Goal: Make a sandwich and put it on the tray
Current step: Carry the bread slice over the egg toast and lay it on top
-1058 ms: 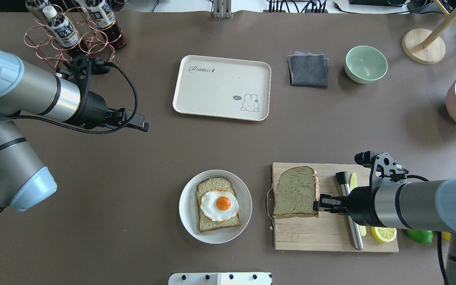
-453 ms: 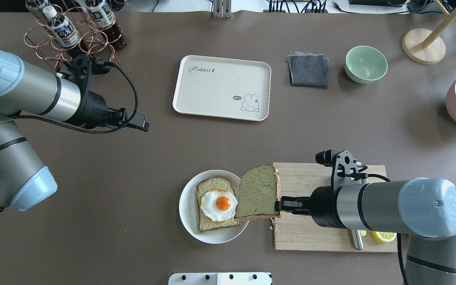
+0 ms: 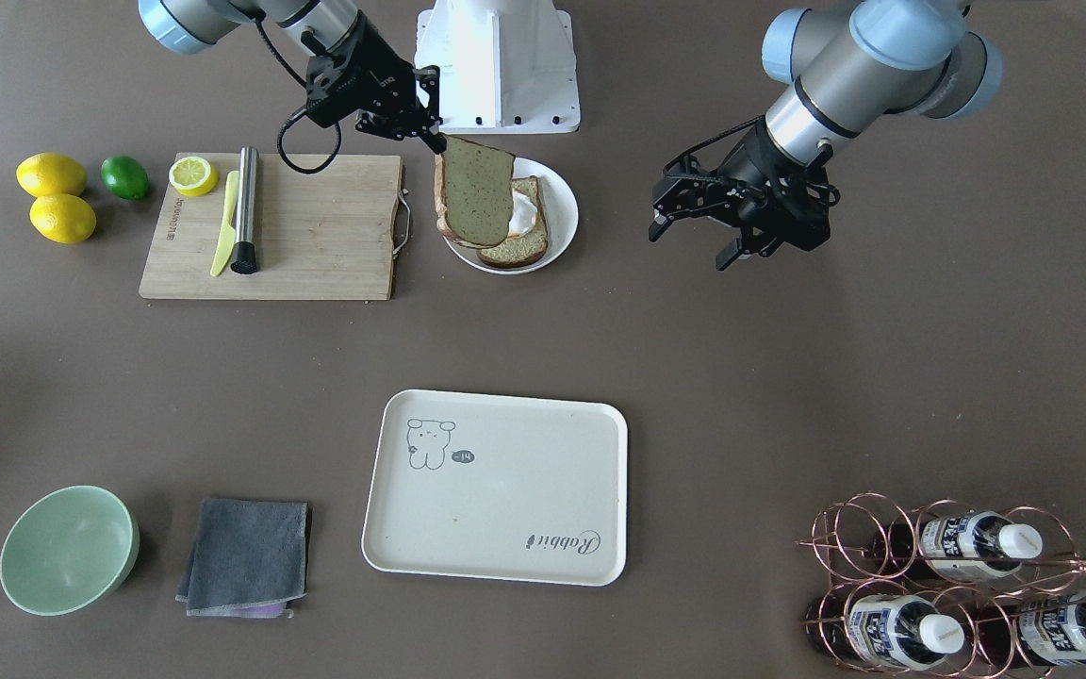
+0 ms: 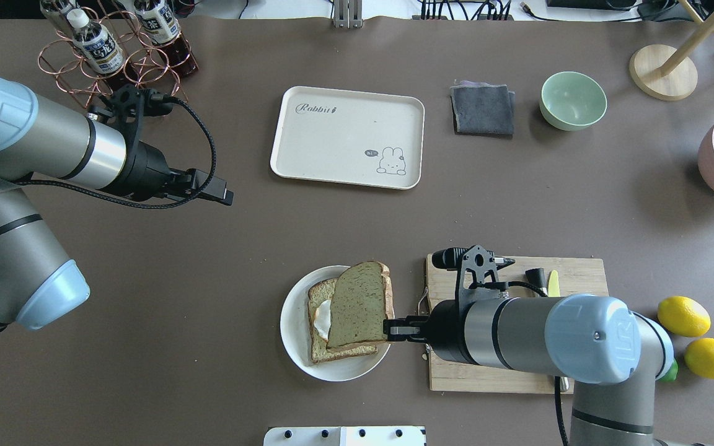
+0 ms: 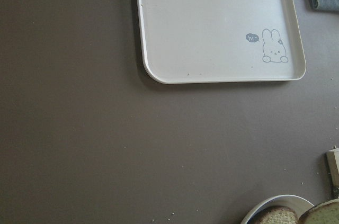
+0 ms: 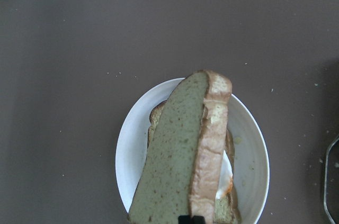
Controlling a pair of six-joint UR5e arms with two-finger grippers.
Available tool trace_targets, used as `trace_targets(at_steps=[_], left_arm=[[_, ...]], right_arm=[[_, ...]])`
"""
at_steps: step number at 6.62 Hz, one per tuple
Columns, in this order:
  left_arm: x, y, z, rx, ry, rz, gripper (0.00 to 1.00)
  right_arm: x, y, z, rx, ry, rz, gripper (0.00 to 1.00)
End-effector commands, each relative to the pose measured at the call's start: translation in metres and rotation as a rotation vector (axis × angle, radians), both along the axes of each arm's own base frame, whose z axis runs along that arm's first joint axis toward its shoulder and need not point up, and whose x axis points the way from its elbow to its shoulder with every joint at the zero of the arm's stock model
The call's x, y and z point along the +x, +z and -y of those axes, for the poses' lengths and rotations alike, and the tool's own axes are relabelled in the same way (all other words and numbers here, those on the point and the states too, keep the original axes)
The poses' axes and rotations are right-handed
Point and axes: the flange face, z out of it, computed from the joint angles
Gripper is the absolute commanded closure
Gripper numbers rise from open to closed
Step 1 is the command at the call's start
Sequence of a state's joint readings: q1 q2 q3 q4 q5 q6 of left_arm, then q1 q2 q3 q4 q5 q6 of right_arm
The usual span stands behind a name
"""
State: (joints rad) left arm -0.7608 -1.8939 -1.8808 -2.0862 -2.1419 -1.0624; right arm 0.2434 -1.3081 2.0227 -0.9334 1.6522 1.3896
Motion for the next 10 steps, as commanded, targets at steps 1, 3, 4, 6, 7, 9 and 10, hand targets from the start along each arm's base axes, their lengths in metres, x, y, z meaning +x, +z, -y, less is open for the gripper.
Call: trace_targets(at_steps=[1,3,4,6,7,9,10], left_arm=[[-0.001,0.001,0.001,-0.004,-0.005,0.001,0.02],[-0.002,0.001,0.003,-0.001,-0.028,0.007,0.02],[-0.001,0.001,0.003,0.003,-0.039,0.009,0.02],[0.000,0.001,0.003,0.003,-0.037,0.009,0.02],[-0.001,0.000,0.003,0.005,-0.039,0.007,0.02],[0.000,0.001,0.003,0.004,-0.037,0.009,0.02],[0.000,0.000,0.004,0.004,-0.037,0.009,0.02]], right_arm=[[-0.032,-0.010,-0.006,0.117,-0.021,-0.014,1.00],[-0.050,-0.004,-0.004,0.186,-0.042,-0.043,1.00],[-0.053,0.000,-0.006,0.191,-0.040,-0.053,1.00],[-0.054,0.006,-0.008,0.188,-0.042,-0.063,1.00],[-0.056,0.011,-0.009,0.188,-0.039,-0.074,1.00],[-0.057,0.026,-0.011,0.184,-0.035,-0.102,1.00],[-0.056,0.029,-0.011,0.183,-0.034,-0.107,1.00]])
